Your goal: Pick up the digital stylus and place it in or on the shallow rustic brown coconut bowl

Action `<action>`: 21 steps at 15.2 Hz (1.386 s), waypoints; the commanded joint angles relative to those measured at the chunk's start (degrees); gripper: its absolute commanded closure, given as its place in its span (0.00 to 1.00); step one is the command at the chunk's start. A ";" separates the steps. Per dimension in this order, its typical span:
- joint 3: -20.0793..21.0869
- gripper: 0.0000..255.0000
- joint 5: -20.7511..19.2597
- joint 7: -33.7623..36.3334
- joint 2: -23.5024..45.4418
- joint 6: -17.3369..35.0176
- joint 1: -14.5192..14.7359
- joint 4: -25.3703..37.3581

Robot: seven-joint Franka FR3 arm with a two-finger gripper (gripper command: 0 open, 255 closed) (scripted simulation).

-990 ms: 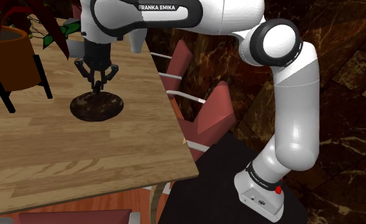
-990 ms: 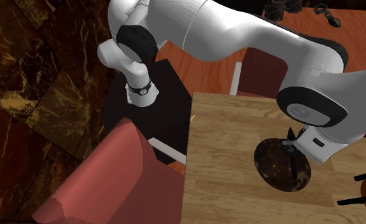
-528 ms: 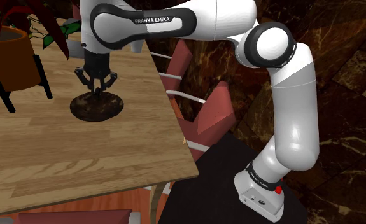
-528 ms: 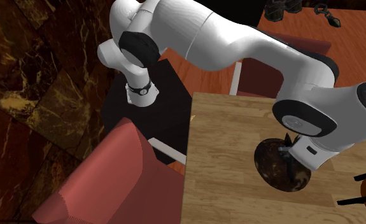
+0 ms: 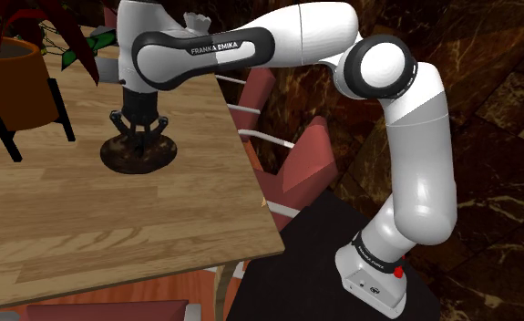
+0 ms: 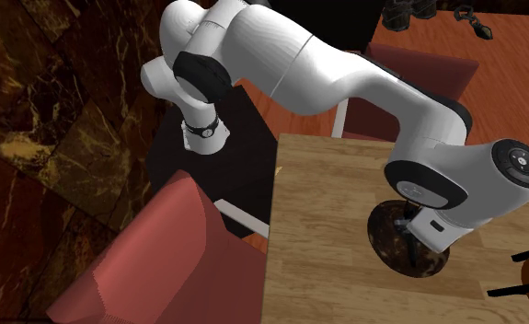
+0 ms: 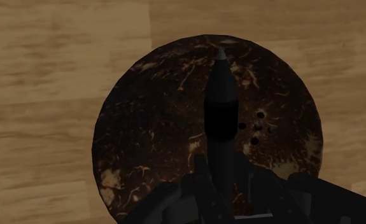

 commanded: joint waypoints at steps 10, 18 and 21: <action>-0.02 0.00 -0.03 0.02 0.03 0.23 -0.02 -0.18; 0.81 0.00 1.26 -0.82 -2.43 -5.50 -0.40 3.34; 0.81 0.00 1.25 -0.82 -2.42 -5.50 -0.39 3.36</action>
